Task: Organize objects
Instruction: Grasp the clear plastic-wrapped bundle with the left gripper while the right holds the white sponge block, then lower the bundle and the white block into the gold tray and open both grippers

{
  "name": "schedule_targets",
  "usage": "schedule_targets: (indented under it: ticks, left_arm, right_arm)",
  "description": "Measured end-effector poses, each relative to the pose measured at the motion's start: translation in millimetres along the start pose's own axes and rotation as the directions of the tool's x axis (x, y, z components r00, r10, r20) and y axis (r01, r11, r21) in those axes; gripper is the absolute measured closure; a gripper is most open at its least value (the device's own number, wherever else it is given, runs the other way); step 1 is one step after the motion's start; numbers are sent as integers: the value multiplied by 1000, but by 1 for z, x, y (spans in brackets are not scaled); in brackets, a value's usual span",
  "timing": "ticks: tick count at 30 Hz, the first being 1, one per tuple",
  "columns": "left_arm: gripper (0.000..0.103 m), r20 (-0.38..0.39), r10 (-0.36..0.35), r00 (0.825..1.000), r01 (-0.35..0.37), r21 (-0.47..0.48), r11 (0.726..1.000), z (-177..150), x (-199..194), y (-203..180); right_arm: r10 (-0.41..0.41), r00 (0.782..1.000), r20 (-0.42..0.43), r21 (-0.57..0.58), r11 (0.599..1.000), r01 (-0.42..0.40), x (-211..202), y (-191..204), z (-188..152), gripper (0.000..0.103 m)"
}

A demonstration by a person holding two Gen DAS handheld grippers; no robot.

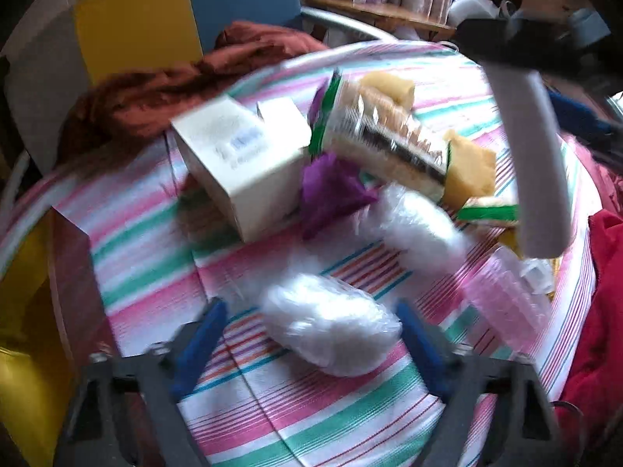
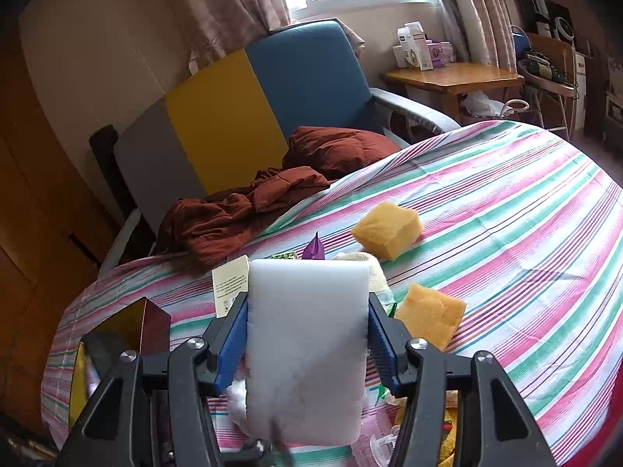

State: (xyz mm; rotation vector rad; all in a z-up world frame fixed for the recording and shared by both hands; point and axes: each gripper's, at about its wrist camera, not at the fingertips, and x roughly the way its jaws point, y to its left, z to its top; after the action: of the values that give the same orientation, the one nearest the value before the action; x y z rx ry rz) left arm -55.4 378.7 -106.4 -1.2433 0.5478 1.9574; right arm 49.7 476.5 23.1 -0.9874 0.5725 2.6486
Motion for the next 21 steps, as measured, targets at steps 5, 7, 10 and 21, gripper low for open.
schedule_targets:
  ticks: [5,7,10,21]
  left_arm:
    - [42,28,-10,1000,11,-42,999,-9,-9,3]
    - [42,73,2,997,1,-40,999,-14,-24,4]
    - [42,145,15,989,-10,-38,999,-21,-53,5]
    - [38,310,148,939,-105,-152,983,-63,-151,56]
  right_arm:
    - [15,1000,5,-12,1000,-15,-1,2,-1,46]
    - [25,1000,8,-20,1000,-24,-1,4,-1,46]
    - [42,999,5,-30,999,-42,0,8,-1,46]
    - [151,987,-61,-209,965,-161,8,54,-18,46]
